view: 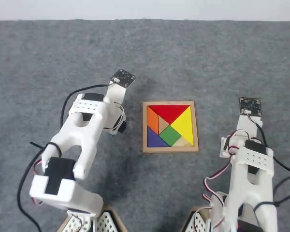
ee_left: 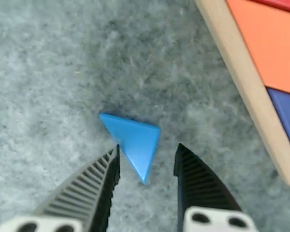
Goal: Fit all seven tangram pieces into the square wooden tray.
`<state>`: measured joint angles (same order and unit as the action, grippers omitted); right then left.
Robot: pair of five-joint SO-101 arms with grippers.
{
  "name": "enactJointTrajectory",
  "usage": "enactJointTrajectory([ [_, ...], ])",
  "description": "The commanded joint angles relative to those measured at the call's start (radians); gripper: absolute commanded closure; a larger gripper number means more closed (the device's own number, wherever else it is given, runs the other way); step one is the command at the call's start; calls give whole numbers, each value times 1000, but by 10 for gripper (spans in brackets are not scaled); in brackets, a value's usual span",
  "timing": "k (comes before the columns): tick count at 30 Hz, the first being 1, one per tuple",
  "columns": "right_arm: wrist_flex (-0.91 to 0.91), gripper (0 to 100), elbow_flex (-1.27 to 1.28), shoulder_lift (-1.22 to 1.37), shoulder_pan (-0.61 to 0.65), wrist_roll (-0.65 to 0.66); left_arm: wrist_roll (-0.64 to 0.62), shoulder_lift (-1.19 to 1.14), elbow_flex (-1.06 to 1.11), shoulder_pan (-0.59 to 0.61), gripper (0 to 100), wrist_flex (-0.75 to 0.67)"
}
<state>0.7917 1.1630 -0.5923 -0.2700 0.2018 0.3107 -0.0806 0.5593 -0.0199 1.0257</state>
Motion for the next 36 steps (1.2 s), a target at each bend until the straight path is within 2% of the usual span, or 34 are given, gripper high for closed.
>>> enactJointTrajectory([
  [1,-18,873,-8,-44,13,-3,8,0,-13,-9,816,-18],
  [7,-18,873,-8,-44,12,-3,-6,-130,-120,-6,816,12],
  [12,-18,873,-8,-44,12,-3,-166,-183,-214,-11,815,44],
  [16,-18,873,-8,-44,12,-3,-221,-198,-228,-25,815,48],
  [22,-18,873,-8,-44,12,-3,-216,-209,-229,-18,821,83],
  [27,-18,873,-8,-44,12,-3,-184,-209,-231,-26,898,89],
  [32,-18,873,-8,-44,10,-3,-161,-206,-234,-26,927,107],
  [36,-18,873,-8,-44,10,-3,-49,-180,-260,-29,938,176],
])
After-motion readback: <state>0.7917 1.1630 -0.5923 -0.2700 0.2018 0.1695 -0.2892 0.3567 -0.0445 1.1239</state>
